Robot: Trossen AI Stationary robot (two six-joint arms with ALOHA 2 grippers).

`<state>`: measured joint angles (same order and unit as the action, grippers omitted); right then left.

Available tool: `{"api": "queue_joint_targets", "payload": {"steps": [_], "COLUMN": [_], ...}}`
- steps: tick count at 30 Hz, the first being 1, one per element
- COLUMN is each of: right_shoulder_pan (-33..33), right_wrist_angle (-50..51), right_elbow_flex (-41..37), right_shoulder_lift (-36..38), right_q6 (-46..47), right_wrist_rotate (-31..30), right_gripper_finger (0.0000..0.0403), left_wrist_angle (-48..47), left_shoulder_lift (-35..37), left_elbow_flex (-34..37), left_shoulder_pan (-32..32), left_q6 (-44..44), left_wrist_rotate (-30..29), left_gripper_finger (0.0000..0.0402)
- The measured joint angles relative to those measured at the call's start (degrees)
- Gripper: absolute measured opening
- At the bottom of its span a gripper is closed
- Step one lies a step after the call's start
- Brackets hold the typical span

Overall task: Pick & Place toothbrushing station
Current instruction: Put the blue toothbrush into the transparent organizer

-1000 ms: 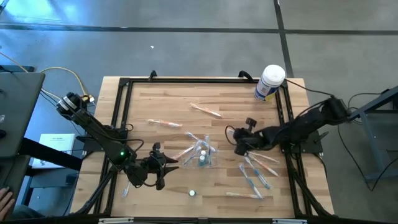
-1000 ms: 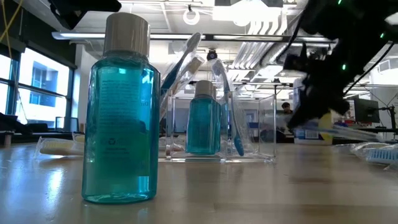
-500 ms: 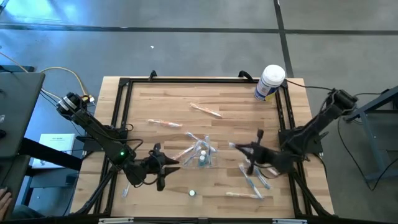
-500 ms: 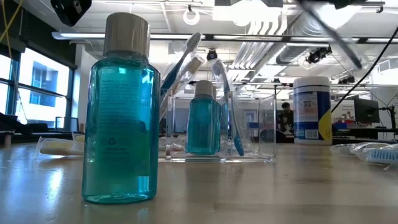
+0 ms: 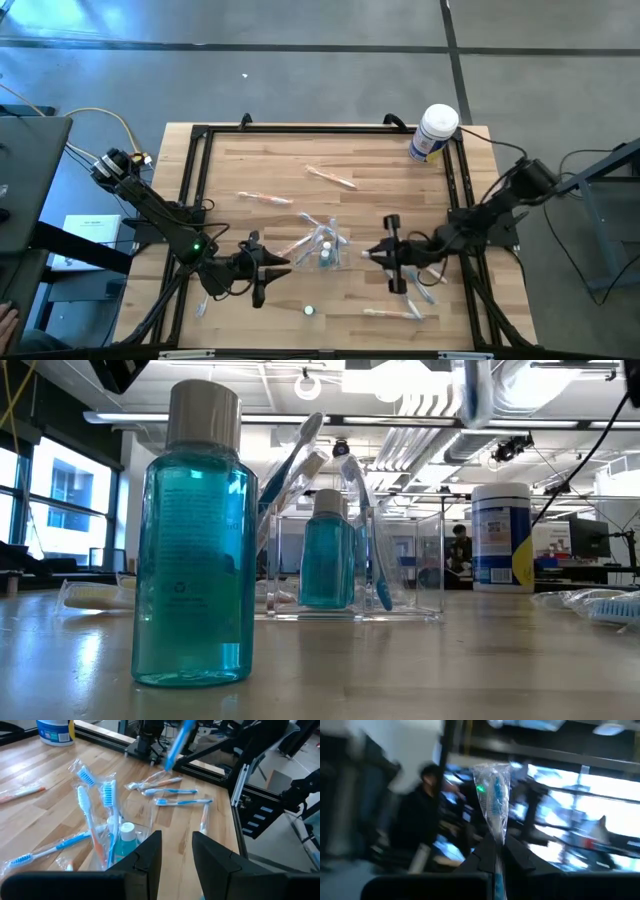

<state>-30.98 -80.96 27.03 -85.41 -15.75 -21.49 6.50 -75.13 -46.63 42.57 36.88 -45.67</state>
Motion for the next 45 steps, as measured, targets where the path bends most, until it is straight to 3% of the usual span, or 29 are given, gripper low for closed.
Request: {"api": "queue_joint_targets", "payload": {"steps": [10,20,33,38,45], "right_shoulder_pan": [10.5,15.7,15.3,14.0,12.2], "right_wrist_angle": [-4.5,-4.5,-4.5,-1.1,3.2], "right_elbow_flex": [1.5,2.3,3.5,3.4,3.4], "right_shoulder_lift": [-10.4,-12.1,-19.9,-19.9,-19.9], "right_q6": [15.4,21.2,25.0,21.8,18.6], "right_wrist_rotate": [5.3,10.5,10.1,5.9,6.6], "right_gripper_finger": [0.0005,0.0006,0.0006,0.0007,0.0025], "left_wrist_angle": [0.0,-0.1,0.0,-0.1,0.0], "left_shoulder_lift": [0.0,0.0,0.0,0.0,0.0], "left_elbow_flex": [0.0,0.0,0.0,0.0,0.0], "left_shoulder_pan": [0.0,0.0,0.5,1.7,2.3], "left_q6": [0.0,-1.3,-1.5,-1.4,-1.5], "left_wrist_rotate": [0.0,0.0,0.7,0.7,0.6], "left_gripper_finger": [0.0105,0.0105,0.0105,0.0105,0.0105]}}
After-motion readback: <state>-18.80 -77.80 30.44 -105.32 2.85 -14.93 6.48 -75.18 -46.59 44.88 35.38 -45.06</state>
